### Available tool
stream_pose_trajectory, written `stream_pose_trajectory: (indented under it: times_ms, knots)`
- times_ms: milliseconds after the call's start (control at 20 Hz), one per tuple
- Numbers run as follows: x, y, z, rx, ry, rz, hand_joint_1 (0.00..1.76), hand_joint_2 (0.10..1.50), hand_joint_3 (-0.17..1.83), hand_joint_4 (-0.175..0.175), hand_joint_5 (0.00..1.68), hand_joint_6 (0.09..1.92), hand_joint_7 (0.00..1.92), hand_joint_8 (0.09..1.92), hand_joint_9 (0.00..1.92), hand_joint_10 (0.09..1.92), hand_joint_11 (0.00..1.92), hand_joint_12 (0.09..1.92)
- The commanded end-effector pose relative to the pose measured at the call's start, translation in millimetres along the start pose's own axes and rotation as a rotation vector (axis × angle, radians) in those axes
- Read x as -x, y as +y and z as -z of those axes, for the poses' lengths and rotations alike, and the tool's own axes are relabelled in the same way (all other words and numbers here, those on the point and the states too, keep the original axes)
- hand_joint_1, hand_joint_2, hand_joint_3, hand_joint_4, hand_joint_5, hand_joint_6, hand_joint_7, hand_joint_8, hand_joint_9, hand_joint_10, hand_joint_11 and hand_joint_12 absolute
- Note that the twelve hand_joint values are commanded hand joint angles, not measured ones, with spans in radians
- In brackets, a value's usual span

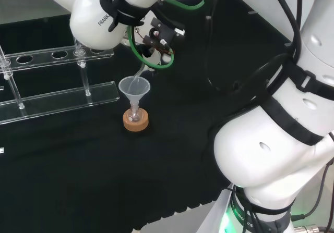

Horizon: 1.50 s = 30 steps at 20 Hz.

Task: Pour all the NaCl from the weighing funnel into the round-bottom flask.

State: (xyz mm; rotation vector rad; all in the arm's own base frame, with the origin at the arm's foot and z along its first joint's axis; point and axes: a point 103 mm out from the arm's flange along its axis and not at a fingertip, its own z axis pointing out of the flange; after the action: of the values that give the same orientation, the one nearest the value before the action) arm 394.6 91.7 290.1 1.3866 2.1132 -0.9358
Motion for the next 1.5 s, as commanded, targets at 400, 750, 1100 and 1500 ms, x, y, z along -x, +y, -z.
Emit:
stream_pose_trajectory:
  times_ms: [400,750,1100,1500]
  knots:
    - [-4.9,-0.3,-1.4,-0.005,-0.016,0.021,1.14,0.63,0.58,0.175,1.52,0.15,1.76,0.09,1.15,0.16,0.1,1.51]
    - [-2.8,0.3,-8.2,-0.007,-0.013,0.025,1.14,0.63,0.58,0.175,1.52,0.15,1.76,0.09,1.15,0.16,0.1,1.52]
    - [-3.9,3.0,-8.7,0.0,-0.048,0.05,1.14,0.63,0.58,0.175,1.51,0.16,1.76,0.09,1.15,0.16,0.1,1.52]
    - [-5.0,5.2,-5.9,0.016,-0.087,0.067,1.14,0.64,0.58,0.175,1.51,0.16,1.76,0.09,1.15,0.16,0.09,1.52]
